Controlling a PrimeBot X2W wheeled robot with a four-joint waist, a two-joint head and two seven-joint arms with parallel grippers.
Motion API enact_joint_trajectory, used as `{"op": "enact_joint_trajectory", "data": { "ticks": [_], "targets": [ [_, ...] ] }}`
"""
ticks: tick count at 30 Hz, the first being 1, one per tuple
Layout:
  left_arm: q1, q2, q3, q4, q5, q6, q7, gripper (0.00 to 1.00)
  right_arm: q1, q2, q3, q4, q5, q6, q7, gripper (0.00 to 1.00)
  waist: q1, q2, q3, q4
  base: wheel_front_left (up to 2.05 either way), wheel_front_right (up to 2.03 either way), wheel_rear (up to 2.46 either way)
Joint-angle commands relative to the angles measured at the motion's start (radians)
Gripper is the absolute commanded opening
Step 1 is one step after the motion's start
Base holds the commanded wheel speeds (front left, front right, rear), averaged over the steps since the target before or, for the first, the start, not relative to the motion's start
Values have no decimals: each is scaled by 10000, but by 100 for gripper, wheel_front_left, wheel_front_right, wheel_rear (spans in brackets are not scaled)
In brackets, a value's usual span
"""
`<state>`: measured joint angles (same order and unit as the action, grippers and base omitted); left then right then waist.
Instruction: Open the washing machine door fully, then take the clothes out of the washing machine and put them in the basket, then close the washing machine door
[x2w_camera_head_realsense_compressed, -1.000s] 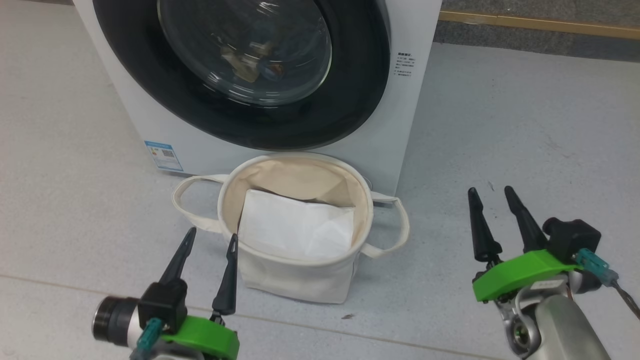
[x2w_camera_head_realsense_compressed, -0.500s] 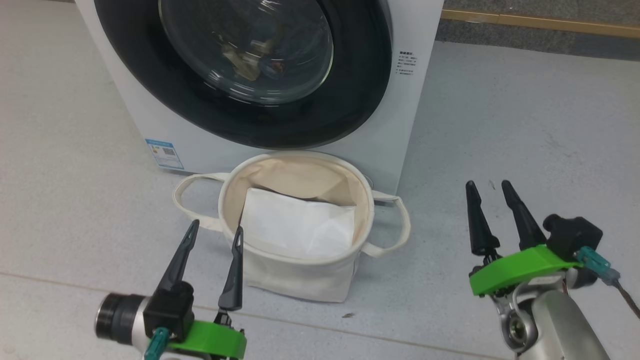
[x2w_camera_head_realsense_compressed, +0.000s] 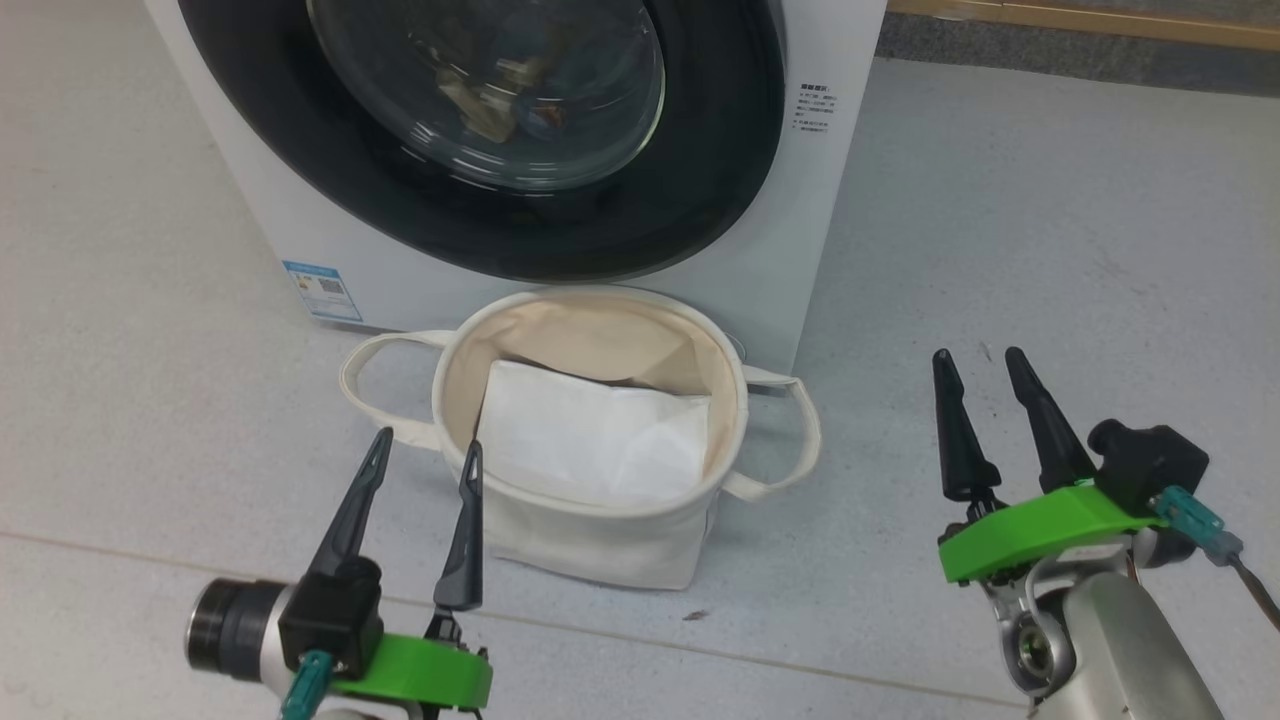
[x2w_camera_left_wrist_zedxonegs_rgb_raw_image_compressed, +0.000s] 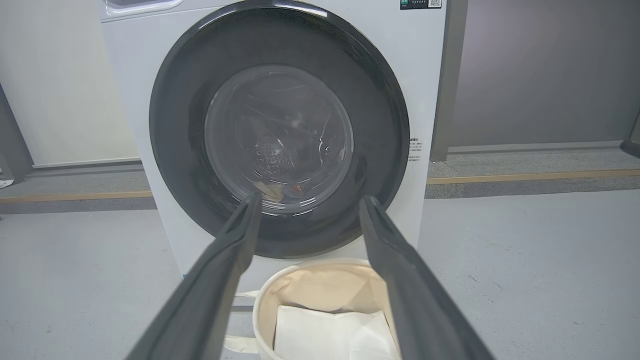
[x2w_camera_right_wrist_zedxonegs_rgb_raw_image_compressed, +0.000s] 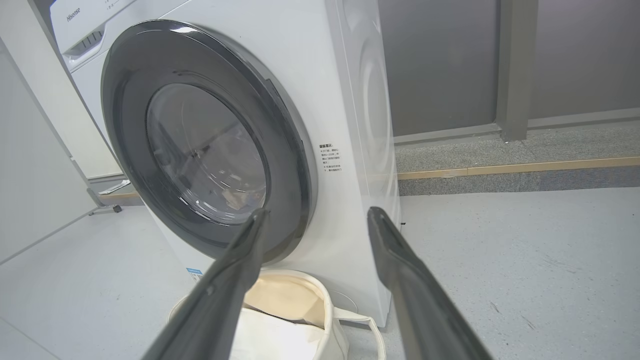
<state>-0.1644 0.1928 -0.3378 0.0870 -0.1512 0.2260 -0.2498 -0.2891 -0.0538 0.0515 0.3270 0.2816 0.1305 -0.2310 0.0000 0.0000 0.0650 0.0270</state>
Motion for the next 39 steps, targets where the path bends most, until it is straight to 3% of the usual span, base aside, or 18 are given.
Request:
{"op": "enact_joint_trajectory", "data": {
  "ticks": [1, 39],
  "targets": [
    [-281, 41, 453, -349, 105, -55, -120, 100, -514, 35, 191, -332, -78, 2, -137, 100, 0, 0, 15, 3, 0, 0, 0],
    [-132, -488, 1002, -171, 701, -643, -120, 100, -579, 35, 354, -253, -219, 2, -234, 100, 0, 0, 92, 57, 0, 0, 0]
  ]
}}
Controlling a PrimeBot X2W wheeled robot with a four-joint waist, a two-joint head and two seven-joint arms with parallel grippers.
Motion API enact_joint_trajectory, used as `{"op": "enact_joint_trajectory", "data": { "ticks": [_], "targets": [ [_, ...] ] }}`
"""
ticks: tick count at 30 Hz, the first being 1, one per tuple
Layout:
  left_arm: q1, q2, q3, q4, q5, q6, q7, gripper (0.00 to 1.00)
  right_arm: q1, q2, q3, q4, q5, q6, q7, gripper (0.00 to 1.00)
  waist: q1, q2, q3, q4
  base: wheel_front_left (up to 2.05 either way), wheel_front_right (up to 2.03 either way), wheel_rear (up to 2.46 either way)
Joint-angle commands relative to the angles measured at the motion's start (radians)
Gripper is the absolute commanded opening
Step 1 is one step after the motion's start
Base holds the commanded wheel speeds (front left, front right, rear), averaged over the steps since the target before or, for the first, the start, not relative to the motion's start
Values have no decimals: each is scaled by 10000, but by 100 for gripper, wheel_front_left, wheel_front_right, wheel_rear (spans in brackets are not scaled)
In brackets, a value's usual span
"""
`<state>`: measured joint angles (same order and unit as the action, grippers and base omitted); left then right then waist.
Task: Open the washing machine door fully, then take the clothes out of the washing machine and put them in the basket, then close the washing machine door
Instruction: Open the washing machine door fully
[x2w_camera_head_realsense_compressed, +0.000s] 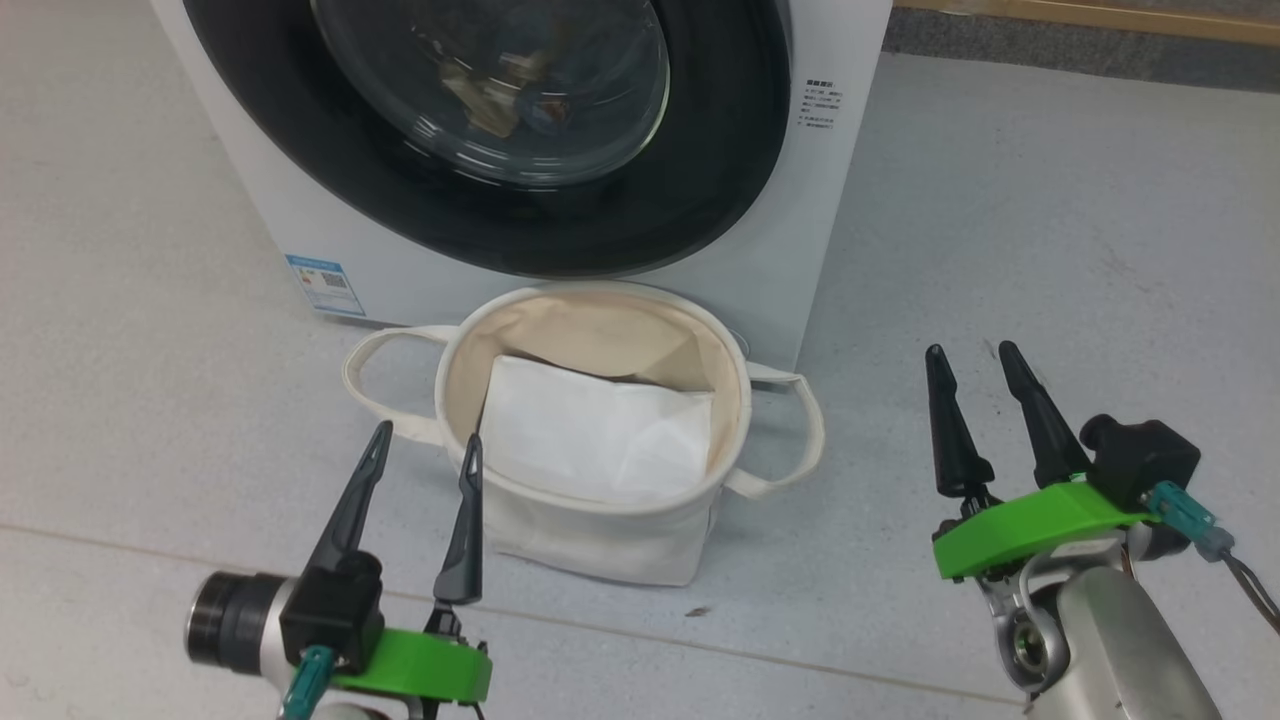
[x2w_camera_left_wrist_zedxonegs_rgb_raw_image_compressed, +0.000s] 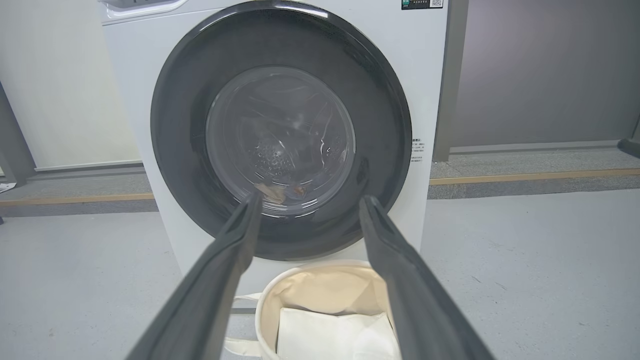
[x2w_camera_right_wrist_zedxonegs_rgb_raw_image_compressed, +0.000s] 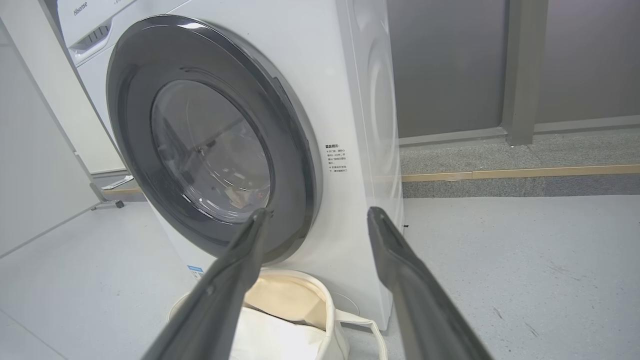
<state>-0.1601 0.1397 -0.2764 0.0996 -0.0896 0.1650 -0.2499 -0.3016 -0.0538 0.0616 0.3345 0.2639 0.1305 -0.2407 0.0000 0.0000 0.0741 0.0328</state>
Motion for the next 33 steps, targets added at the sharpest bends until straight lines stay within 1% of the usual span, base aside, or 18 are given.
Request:
{"op": "enact_joint_trajectory", "data": {
  "ticks": [1, 9, 10, 11, 12, 23, 25, 27, 29, 33],
  "targets": [
    [-175, 32, 394, -287, 98, -42, -118, 100, -457, 35, 259, -332, -44, 2, -137, 100, 0, 0, 16, 3, 0, 0, 0],
    [-214, -78, 434, -270, 167, -111, -118, 100, -498, 35, 266, -462, -33, 2, -150, 100, 0, 0, 206, 21, 0, 0, 0],
    [-212, -91, 440, -257, 174, -117, -118, 100, -492, 35, 271, -478, -14, 2, -153, 99, 0, 0, 205, 25, 0, 0, 0],
    [-202, -102, 444, -241, 182, -122, -118, 100, -480, 35, 291, -482, 21, 2, -154, 15, 0, 0, 198, 27, 0, 0, 0],
    [-193, -114, 449, -224, 189, -128, -118, 100, -470, 35, 316, -474, 38, 2, -151, 0, 0, 0, 188, 28, 0, 0, 0],
    [-193, -211, 471, -182, 283, -194, -118, 100, -482, 36, 435, -570, 185, 2, -120, 0, 0, 0, 260, 62, 0, 0, 0],
    [-202, -222, 475, -184, 299, -205, -118, 100, -503, 36, 397, -583, 376, 2, -114, 0, 0, 0, 310, 64, 0, 0, 0],
    [-231, -227, 481, -194, 330, -206, -118, 100, -571, 36, 340, -577, 929, 2, -67, 0, 0, 0, 408, 59, 0, 0, 0],
    [-290, -235, 474, -199, 378, -198, -118, 100, -720, 36, 237, -514, 1781, 2, 61, 0, 0, 0, 543, 54, 0, 0, 0],
    [-449, -288, 419, -189, 434, -207, -118, 100, -1258, 36, -241, -319, 3986, 2, 480, 0, 0, 0, 866, 81, 0, 0, 0]
  ]
}}
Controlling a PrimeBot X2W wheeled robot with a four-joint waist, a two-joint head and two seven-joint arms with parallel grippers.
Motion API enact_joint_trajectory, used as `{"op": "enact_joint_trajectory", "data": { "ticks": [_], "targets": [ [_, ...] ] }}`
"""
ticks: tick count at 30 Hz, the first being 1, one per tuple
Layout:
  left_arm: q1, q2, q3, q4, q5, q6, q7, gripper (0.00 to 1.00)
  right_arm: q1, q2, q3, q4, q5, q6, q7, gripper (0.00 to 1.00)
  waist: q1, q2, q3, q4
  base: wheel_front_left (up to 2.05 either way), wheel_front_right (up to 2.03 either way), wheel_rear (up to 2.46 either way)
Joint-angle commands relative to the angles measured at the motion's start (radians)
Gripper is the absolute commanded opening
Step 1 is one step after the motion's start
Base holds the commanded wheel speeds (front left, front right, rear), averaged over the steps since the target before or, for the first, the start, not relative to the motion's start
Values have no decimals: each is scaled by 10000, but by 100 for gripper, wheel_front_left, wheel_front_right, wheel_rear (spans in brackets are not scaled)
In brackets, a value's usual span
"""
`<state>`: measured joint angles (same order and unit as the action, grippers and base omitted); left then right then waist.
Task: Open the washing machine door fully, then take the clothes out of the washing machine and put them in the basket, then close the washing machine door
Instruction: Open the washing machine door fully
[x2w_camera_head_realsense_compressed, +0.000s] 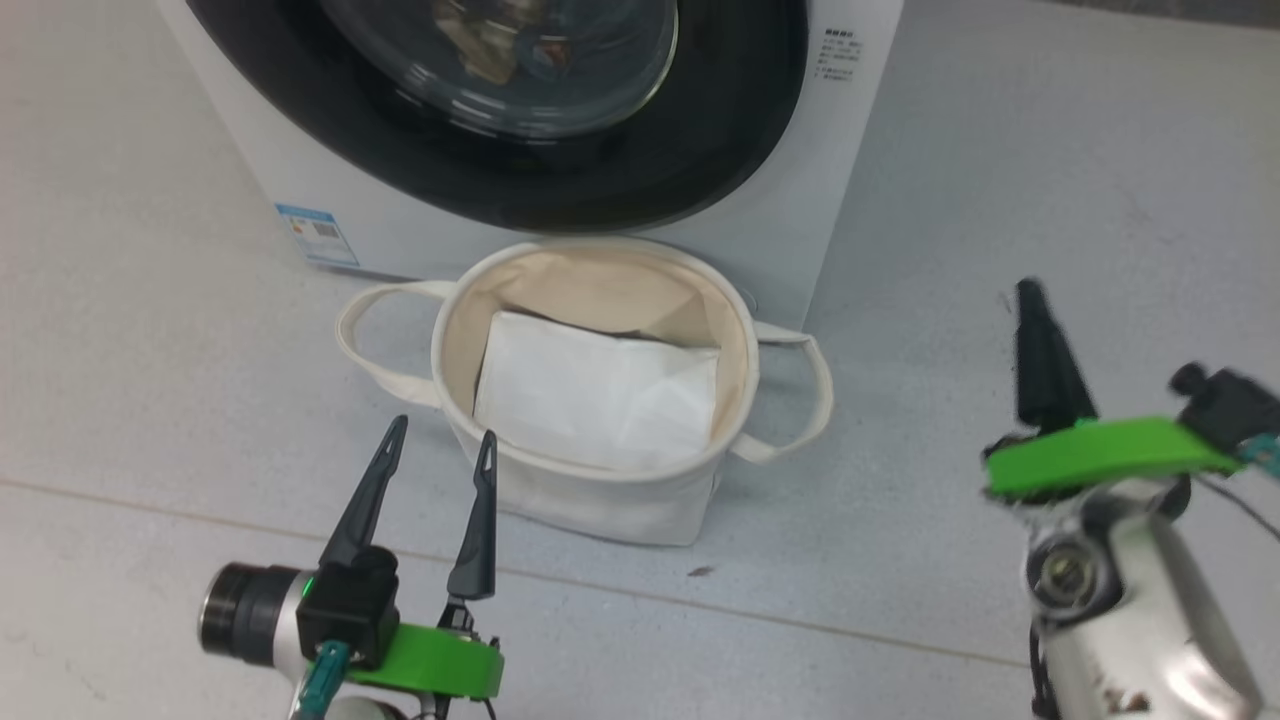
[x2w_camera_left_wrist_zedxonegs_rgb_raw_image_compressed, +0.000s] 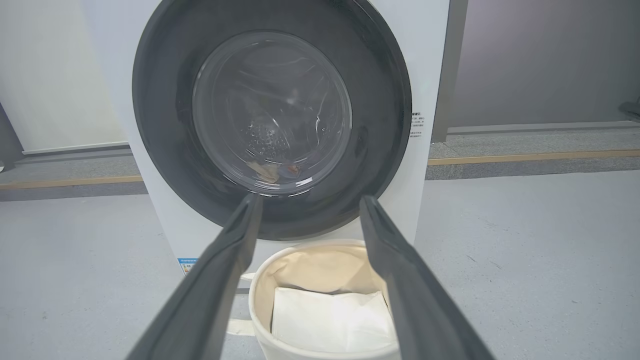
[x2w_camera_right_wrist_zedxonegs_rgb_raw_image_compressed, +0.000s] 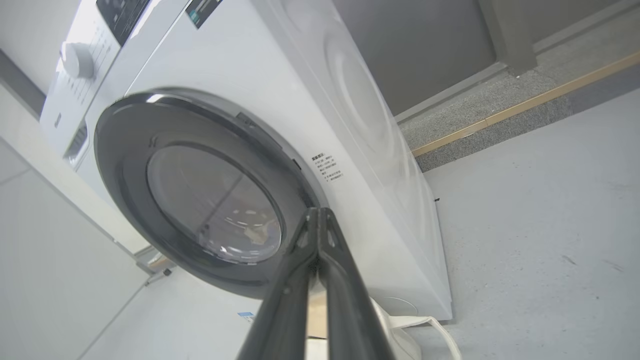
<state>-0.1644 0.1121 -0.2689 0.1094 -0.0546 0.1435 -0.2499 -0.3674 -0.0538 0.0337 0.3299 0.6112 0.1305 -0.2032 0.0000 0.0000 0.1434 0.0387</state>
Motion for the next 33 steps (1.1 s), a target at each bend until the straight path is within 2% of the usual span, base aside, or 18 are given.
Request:
{"op": "enact_joint_trajectory", "data": {
  "ticks": [1, 2, 3, 8, 14, 17, 21, 24, 28, 33],
  "targets": [
    [-455, -27, 324, -285, 93, -2, -118, 100, -780, 36, -126, -215, 1078, 2, 246, 0, 0, 0, 266, 39, 0, 0, 0],
    [-506, -43, 300, -282, 104, -13, -118, 100, -974, 36, -299, -150, 1626, 2, 412, 0, 0, 0, 367, 59, 0, 0, 0],
    [-506, -43, 300, -282, 104, -13, -118, 100, -974, 36, -299, -150, 1626, 2, 412, 0, 0, 0, 367, 59, 0, 0, 0],
    [-825, -123, 164, -275, 172, -63, -118, 100, -2113, 36, -1410, 347, 4302, 2, 1452, 0, 0, 0, 1009, 249, 0, 0, 0],
    [-1290, -245, -65, -271, 275, -69, -118, 100, -3818, 31, -2545, 1159, 6504, 2, 2868, 0, 0, 0, 1988, 550, 0, 0, 0],
    [-1543, -312, -210, -271, 318, -59, -118, 100, -4770, -56, -3048, 1805, 7360, 2, 3759, 0, 0, 0, 2427, 730, 0, 0, 0],
    [-1774, -405, -357, -237, 280, 3, -118, 100, -5980, -262, -3636, 3264, 8487, 2, 5193, 0, 0, 0, 2783, 952, 0, 0, 0],
    [-1867, -455, -453, -126, 234, 43, -118, 100, -6899, -572, -3859, 4604, 9004, 2, 6142, 0, 0, 0, 2963, 1084, 0, 0, 0],
    [-1996, -495, -537, -60, 212, 89, -118, 100, -8144, -983, -3655, 6508, 9124, 2, 7355, 0, 0, 0, 3176, 1197, 0, 0, 0],
    [-2233, -529, -605, -87, 213, 153, -118, 100, -9644, -1361, -3722, 7855, 9339, 2, 8008, 0, 0, 0, 3539, 1366, 0, 0, 0]
  ]
}}
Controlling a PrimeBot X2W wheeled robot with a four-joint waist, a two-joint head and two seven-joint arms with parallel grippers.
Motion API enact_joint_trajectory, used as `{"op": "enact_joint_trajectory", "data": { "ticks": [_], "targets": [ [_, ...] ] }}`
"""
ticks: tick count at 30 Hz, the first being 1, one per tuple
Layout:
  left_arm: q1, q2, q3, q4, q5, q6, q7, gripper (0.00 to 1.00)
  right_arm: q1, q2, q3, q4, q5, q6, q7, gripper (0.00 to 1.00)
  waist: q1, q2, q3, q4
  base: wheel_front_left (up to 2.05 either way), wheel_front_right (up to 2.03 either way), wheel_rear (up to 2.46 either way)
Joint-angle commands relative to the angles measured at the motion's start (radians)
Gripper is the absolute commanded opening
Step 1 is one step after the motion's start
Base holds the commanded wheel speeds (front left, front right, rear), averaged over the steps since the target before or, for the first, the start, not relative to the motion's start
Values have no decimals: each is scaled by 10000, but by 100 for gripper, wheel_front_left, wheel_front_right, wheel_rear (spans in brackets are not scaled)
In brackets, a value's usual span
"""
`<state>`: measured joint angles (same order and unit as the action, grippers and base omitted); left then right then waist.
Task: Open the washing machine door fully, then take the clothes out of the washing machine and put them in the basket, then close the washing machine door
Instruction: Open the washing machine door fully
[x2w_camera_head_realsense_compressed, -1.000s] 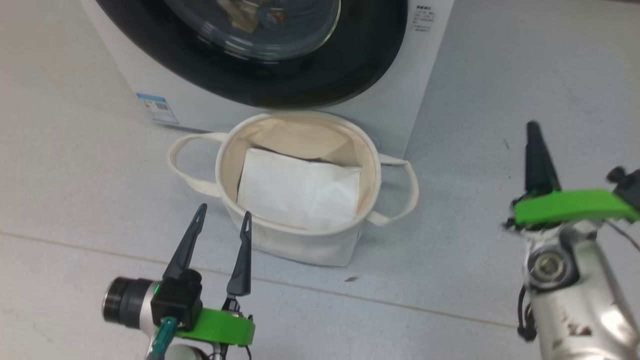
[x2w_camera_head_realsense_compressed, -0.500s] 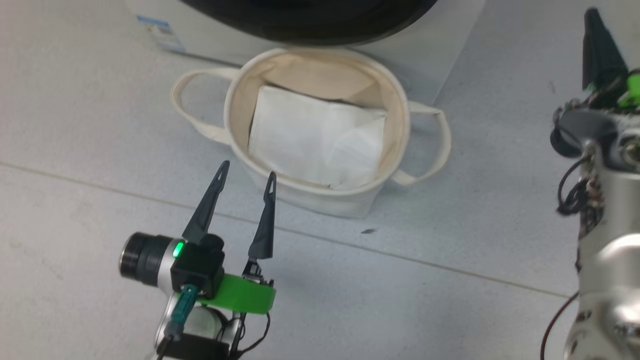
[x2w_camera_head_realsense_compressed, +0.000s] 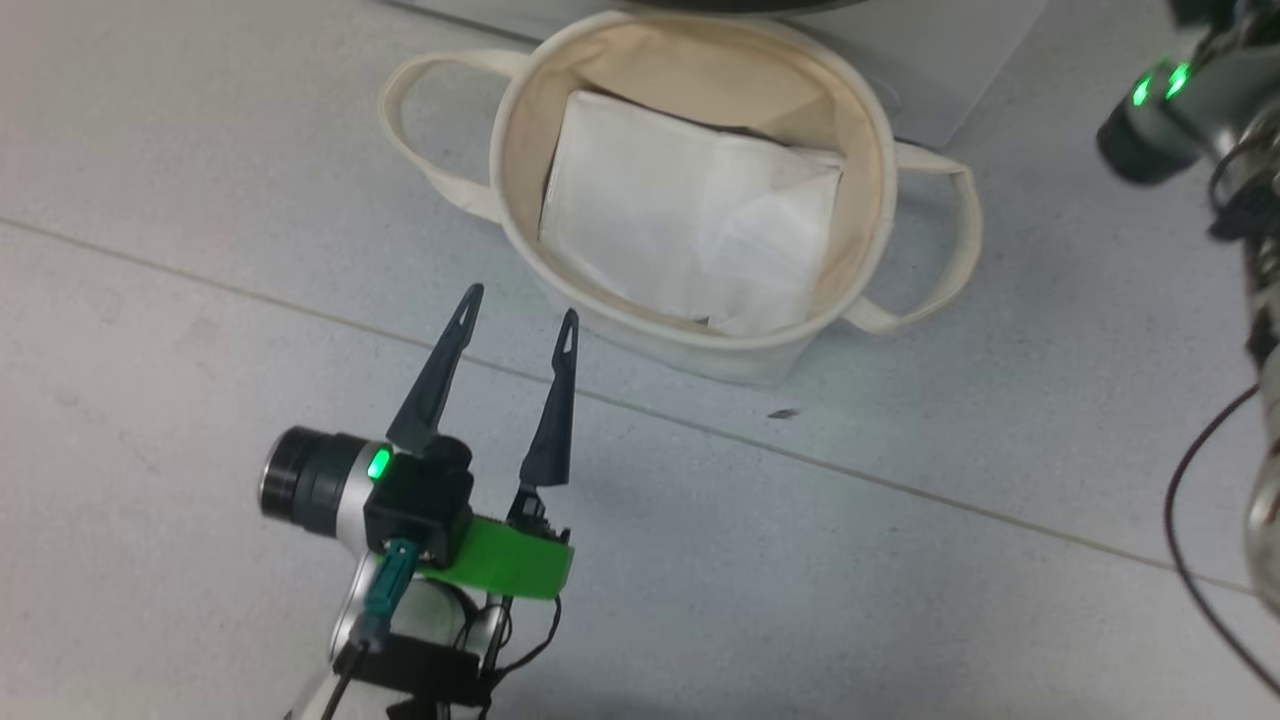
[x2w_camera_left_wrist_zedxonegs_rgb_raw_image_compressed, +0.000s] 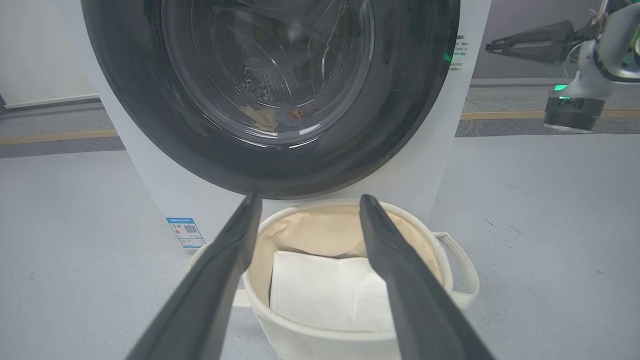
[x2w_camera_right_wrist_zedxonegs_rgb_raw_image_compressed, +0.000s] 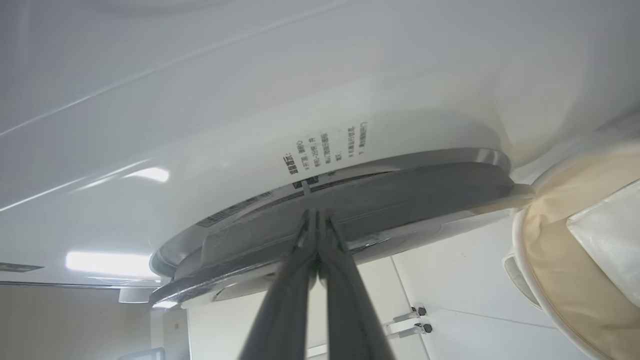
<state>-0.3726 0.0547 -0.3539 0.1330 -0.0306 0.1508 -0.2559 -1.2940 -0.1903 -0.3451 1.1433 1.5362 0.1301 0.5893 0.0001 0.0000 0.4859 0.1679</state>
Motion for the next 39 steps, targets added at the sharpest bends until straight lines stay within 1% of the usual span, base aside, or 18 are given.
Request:
{"op": "enact_joint_trajectory", "data": {
  "ticks": [1, 6, 13, 19, 22, 30, 39],
  "targets": [
    [-215, 38, 220, -321, -26, 90, -59, 100, -634, -65, 39, -95, 121, 6, 127, 0, 0, 0, 192, 112, 0, 0, 0],
    [-506, 4, 61, -319, -63, 153, -59, 100, -1601, -270, 74, 593, 146, 6, 466, 0, 0, 0, 507, 270, 0, 0, 0],
    [-867, -27, -219, -491, -187, 209, -59, 100, -2511, -486, 277, 1258, -83, 6, 613, 0, 0, 0, 941, 457, 0, 0, 0],
    [-971, -36, -308, -501, -245, 273, -59, 100, -2794, -501, 408, 1418, -226, 6, 785, 0, 0, 0, 1063, 540, 0, 0, 0],
    [-1010, -39, -334, -500, -263, 346, -59, 100, -2876, -476, 478, 1457, -285, 6, 1050, 0, 0, 0, 1099, 596, 0, 0, 0],
    [-1038, -43, -426, -550, -398, 456, -59, 100, -2558, -347, 551, 1472, -422, 6, 1567, 0, 0, 0, 1114, 707, 0, 0, 0],
    [-1066, -44, -483, -568, -440, 496, -59, 100, -2605, -215, 429, 1473, -428, 6, 1793, 0, 0, 0, 1277, 779, 0, 0, 0]
  ]
}}
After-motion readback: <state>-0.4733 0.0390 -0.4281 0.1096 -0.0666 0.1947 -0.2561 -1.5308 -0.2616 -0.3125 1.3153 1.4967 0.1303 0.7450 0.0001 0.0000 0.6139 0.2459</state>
